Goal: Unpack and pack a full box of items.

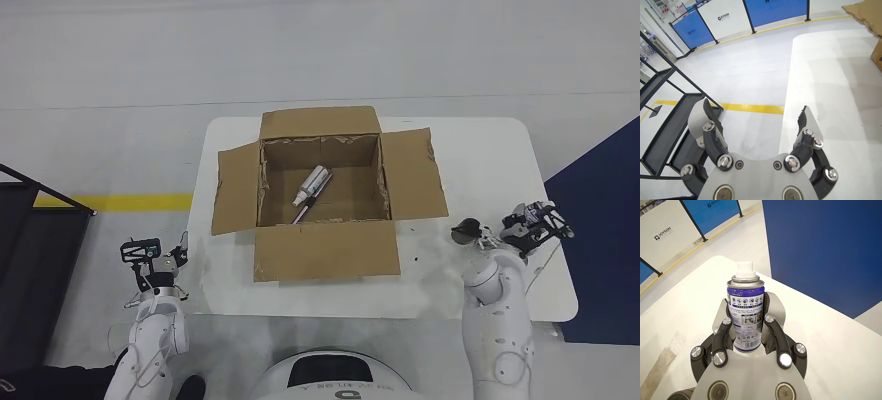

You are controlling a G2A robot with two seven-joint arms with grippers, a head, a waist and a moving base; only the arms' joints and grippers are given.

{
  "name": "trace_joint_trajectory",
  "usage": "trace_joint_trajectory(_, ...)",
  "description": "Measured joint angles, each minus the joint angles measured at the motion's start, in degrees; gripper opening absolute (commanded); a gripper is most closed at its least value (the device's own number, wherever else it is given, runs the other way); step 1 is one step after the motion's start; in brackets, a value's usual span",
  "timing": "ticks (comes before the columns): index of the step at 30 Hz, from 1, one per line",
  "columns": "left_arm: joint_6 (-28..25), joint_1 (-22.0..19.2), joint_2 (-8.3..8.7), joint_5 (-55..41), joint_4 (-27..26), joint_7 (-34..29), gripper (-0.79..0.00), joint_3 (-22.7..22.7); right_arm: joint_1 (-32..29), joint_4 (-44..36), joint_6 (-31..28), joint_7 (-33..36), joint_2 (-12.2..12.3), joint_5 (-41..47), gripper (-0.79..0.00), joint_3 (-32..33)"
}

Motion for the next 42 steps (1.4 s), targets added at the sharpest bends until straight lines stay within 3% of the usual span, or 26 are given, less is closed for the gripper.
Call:
trace_joint_trajectory(7,0.0,0.0,0.00,0.0,0.0,0.0,0.000,0.0,1.7,3.6,2.4,-4.0,-0.1,-2.4,-0.785,-1.3)
trace_joint_trajectory(15,0.0,0.0,0.00,0.0,0.0,0.0,0.000,0.0,2.7,6.6,1.6,-3.3,0.2,-3.0,-0.782,-0.6)
trace_joint_trajectory(19,0.0,0.0,0.00,0.0,0.0,0.0,0.000,0.0,2.6,6.6,0.9,-1.7,0.4,-3.4,-0.708,-0.3)
trace_joint_trajectory(23,0.0,0.0,0.00,0.0,0.0,0.0,0.000,0.0,2.2,5.9,0.2,-0.8,0.5,-3.2,-0.566,-0.3)
trace_joint_trajectory(29,0.0,0.0,0.00,0.0,0.0,0.0,0.000,0.0,1.5,4.3,0.3,0.1,0.5,-2.9,-0.542,-0.4)
trace_joint_trajectory(36,0.0,0.0,0.00,0.0,0.0,0.0,0.000,0.0,0.5,2.6,0.5,0.6,0.4,-2.3,-0.431,-0.5)
trace_joint_trajectory(42,0.0,0.0,0.00,0.0,0.0,0.0,0.000,0.0,0.1,1.9,0.6,1.6,0.5,-2.2,-0.416,-0.5)
